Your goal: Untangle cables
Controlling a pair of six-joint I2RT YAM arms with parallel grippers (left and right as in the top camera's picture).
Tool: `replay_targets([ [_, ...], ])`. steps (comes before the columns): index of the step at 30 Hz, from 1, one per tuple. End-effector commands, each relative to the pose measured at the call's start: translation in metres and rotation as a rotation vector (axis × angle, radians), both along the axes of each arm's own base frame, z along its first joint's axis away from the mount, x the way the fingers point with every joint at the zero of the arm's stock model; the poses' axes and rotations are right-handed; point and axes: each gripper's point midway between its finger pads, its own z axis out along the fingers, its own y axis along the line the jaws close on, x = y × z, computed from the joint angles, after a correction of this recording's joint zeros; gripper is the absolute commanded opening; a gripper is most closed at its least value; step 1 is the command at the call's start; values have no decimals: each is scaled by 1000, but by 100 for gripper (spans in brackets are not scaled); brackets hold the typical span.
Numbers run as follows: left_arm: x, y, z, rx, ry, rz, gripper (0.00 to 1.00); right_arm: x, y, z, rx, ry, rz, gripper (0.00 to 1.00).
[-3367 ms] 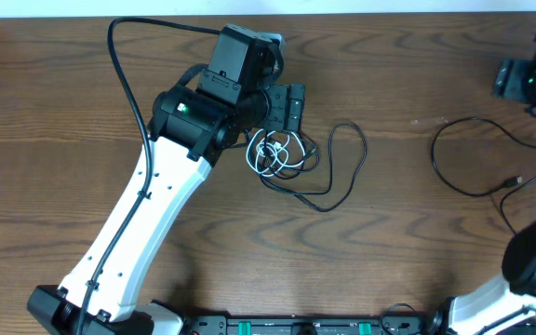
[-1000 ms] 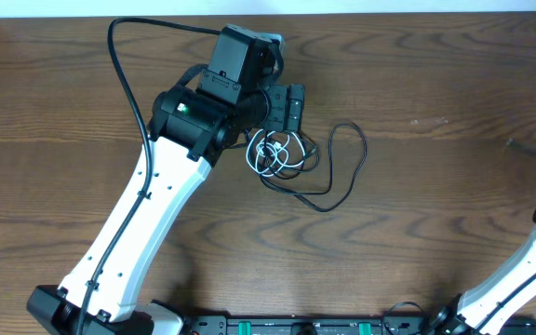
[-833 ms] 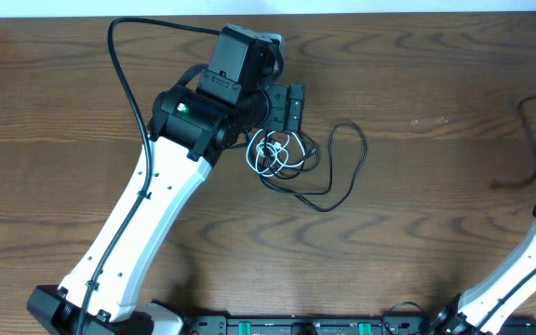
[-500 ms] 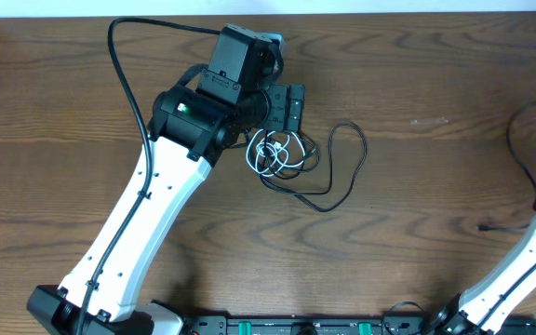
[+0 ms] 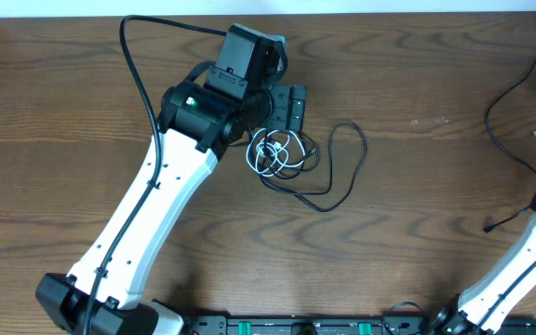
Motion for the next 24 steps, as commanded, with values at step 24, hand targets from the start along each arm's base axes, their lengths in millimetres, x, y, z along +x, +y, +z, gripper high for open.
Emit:
replay_targets([
  [24,2,2,-1,14,-4,3,91,-63,13,-92,151,270,50,92],
])
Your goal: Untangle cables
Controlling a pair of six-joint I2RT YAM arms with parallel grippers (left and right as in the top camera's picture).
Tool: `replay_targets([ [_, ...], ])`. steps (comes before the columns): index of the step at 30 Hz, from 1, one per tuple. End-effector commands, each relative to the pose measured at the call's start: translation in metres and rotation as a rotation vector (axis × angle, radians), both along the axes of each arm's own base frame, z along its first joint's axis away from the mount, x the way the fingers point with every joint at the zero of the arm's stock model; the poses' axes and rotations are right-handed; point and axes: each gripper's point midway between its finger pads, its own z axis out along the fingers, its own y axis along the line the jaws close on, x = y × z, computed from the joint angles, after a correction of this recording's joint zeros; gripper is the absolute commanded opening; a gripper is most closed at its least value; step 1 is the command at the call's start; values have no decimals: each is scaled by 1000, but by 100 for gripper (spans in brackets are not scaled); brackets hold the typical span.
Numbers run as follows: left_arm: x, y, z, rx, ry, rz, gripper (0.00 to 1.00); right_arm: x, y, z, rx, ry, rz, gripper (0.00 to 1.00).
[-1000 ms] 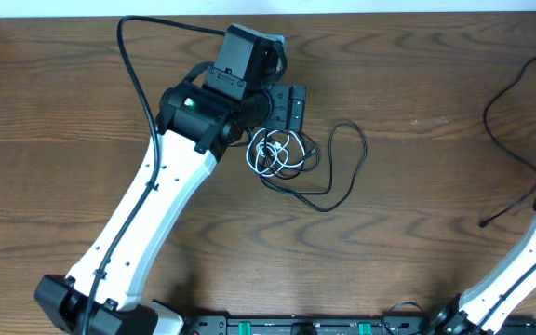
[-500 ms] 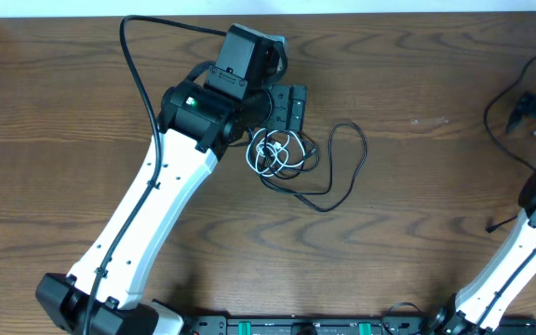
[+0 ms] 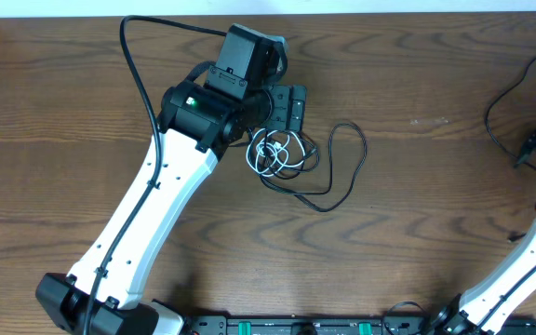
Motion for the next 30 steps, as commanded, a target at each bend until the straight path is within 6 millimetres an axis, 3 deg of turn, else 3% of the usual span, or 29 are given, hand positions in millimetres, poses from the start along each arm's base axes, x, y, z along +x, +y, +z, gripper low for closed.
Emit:
replay_targets([
  [1,3,1,0,12,-9,3,91,19,5,0,28,-88,7,92],
  [4,3,1,0,11,-11,3,91,50,16,8,128,-263,54,91],
  [8,3,1,0,11,-10,3,91,60,6,25,100,-320,59,91],
  [13,3,1,0,11,-10,3,91,58,-7,52,56,-335,52,90],
  [17,3,1,0,11,-10,3,91,32,-13,58,4,-211,40,90],
  [21,1,2,-1,15,-3,3,91,10,-6,41,21,-89,24,88],
  [25,-2,3,-4,24,12,3,91,-25,-7,13,-33,104,-18,85],
  [30,-1,5,-4,31,8,5,91,-35,3,-14,-5,141,-31,79],
])
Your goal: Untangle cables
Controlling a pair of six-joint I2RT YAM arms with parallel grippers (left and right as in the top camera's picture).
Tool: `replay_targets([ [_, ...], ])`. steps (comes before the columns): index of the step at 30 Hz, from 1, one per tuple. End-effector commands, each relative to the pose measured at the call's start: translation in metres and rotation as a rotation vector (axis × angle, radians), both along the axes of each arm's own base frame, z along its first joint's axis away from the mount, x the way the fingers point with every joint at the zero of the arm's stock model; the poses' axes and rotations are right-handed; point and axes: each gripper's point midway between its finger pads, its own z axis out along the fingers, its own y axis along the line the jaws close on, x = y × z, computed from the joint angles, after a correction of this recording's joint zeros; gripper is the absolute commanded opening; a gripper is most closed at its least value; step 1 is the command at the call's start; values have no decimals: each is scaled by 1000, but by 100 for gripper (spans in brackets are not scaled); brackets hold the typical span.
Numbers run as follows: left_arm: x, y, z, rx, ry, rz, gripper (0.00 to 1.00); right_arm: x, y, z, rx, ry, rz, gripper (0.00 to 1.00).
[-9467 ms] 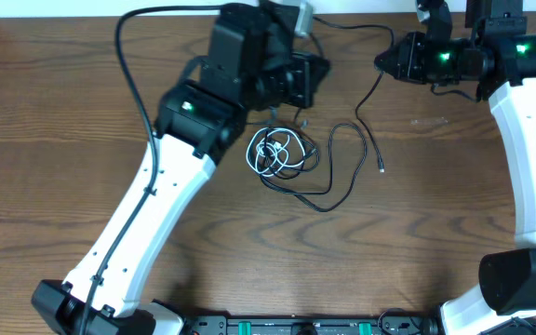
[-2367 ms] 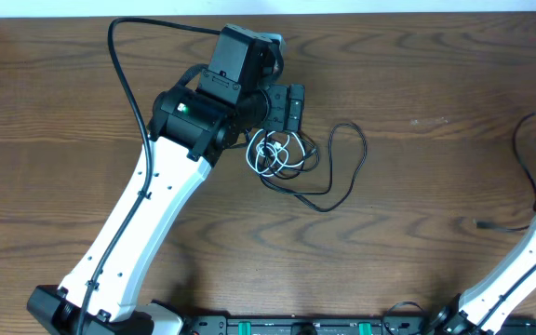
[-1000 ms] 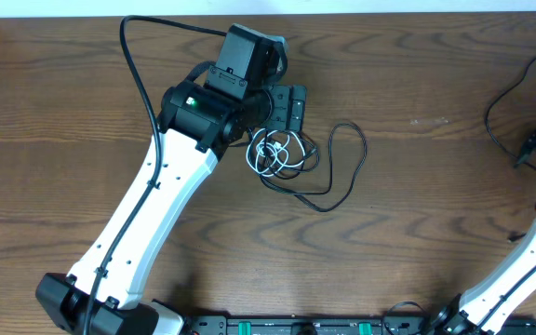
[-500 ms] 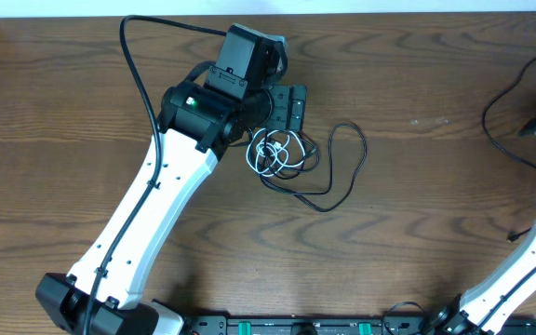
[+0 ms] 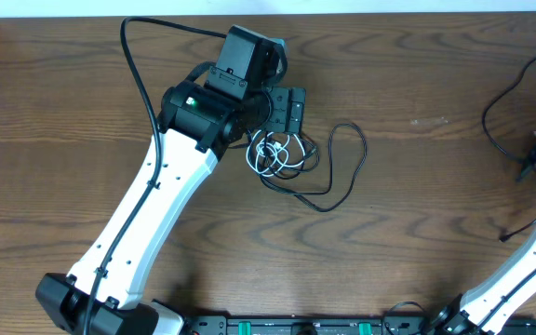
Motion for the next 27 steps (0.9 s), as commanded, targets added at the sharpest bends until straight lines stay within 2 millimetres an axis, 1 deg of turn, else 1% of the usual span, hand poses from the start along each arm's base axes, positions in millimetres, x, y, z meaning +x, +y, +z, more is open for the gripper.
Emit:
replay_targets([
  [1,3,3,-1,24,-11,6,91,-7,0,-7,-36,43,-12,77],
  [3,3,3,-1,26,-12,3,91,-6,-1,-7,-39,38,-12,73],
  [5,3,3,-1,26,-12,3,91,0,0,-5,-29,12,-17,66],
  [7,3,3,-1,26,-13,3,91,6,0,-2,-23,-18,-19,49],
  [8,3,3,0,25,-14,3,91,10,-1,0,-20,-35,-15,38],
  [9,3,3,0,24,-15,3,91,14,-1,3,-16,-57,-10,19],
  [10,4,3,0,23,-18,3,91,20,-2,7,-15,-84,-10,6],
  [11,4,2,0,22,-19,3,91,25,-3,12,-16,-104,-13,1],
  [13,5,2,1,19,-25,3,91,35,-8,26,-31,-147,-16,1],
  [15,7,1,2,16,-30,3,91,46,-14,44,-62,-199,-16,1],
  [19,9,0,3,11,-38,4,91,74,-32,93,-162,-356,-13,1],
  [24,10,-1,2,11,-40,4,91,117,-57,162,-334,-627,-4,1],
  [27,10,-1,3,10,-40,4,91,142,-69,191,-427,-763,-7,1],
])
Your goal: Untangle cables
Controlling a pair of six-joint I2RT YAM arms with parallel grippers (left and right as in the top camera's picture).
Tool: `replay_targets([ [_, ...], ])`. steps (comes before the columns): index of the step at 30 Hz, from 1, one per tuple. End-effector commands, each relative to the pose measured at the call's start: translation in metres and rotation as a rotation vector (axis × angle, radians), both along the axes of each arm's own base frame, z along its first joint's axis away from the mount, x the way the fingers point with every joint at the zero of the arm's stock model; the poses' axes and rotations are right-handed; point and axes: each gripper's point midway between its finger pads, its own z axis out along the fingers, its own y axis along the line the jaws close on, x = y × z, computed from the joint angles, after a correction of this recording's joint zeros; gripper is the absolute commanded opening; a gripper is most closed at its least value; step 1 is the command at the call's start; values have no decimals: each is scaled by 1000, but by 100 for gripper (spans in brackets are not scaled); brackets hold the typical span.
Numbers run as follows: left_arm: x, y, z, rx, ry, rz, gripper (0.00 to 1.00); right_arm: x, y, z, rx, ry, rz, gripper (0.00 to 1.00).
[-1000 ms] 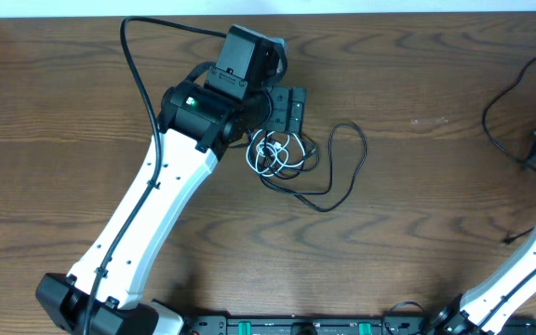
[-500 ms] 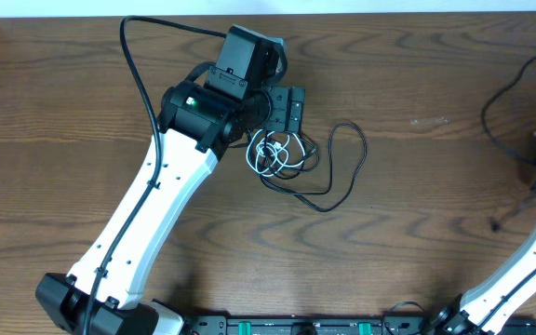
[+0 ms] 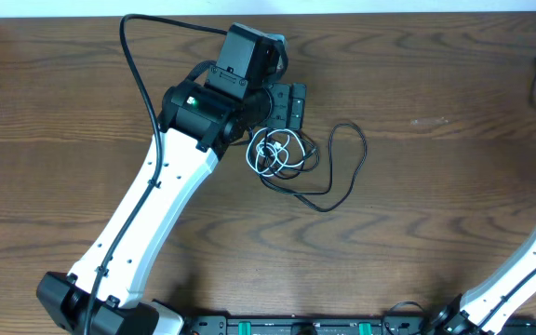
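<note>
A tangle of white cable (image 3: 273, 154) and black cable lies at mid-table, and a black loop (image 3: 356, 163) runs out of it to the right. My left gripper (image 3: 287, 107) sits just above the tangle, dark against the wood; whether it stands open or shut does not show. Of the right arm (image 3: 529, 265) only the white link at the lower right is visible, and its gripper is past the frame's edge. A short piece of another black cable (image 3: 535, 82) shows at the upper right edge.
The left arm's own black lead (image 3: 138, 74) arches over the table's upper left. A black base rail (image 3: 296, 326) runs along the front edge. The table (image 3: 435, 214) is dark brown wood.
The right gripper, which was at the right edge on the black cable, has left the view. That cable has gone with it except for a short piece at the upper right. The left arm and tangle are unchanged.
At first a long black cable curved along the table's right side, with the right arm low at the edge. Then the right gripper stood on that cable at the right edge, at both later moments. Now gripper and most of the cable are out of frame. The central tangle never moved.
</note>
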Motion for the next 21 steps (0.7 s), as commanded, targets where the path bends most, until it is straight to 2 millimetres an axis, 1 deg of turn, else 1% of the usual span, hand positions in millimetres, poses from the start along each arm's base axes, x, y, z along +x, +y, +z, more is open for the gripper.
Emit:
replay_targets([
  [1,3,0,-1,14,-8,-5,91,23,-1,30,-59,-128,-9,1],
  [3,3,0,-1,14,-7,-4,91,38,-9,39,-86,-202,-46,1],
  [6,3,0,-3,16,-4,-4,91,61,-25,47,-151,-289,-105,1],
  [8,3,0,-4,17,-1,-5,91,69,-38,53,-226,-322,-162,1],
  [12,4,-1,-7,21,5,-5,91,70,-57,71,-376,-336,-269,1],
  [14,5,-1,-9,23,9,-5,91,64,-68,81,-479,-317,-332,1],
  [16,6,-1,-11,26,14,-5,91,57,-75,87,-549,-291,-379,1],
  [18,7,-2,-14,28,19,-5,91,49,-80,87,-598,-254,-416,1],
  [19,8,-3,-16,29,22,-5,91,46,-82,83,-612,-231,-431,1],
  [21,10,-4,-17,29,22,-5,91,40,-86,68,-624,-176,-457,1],
])
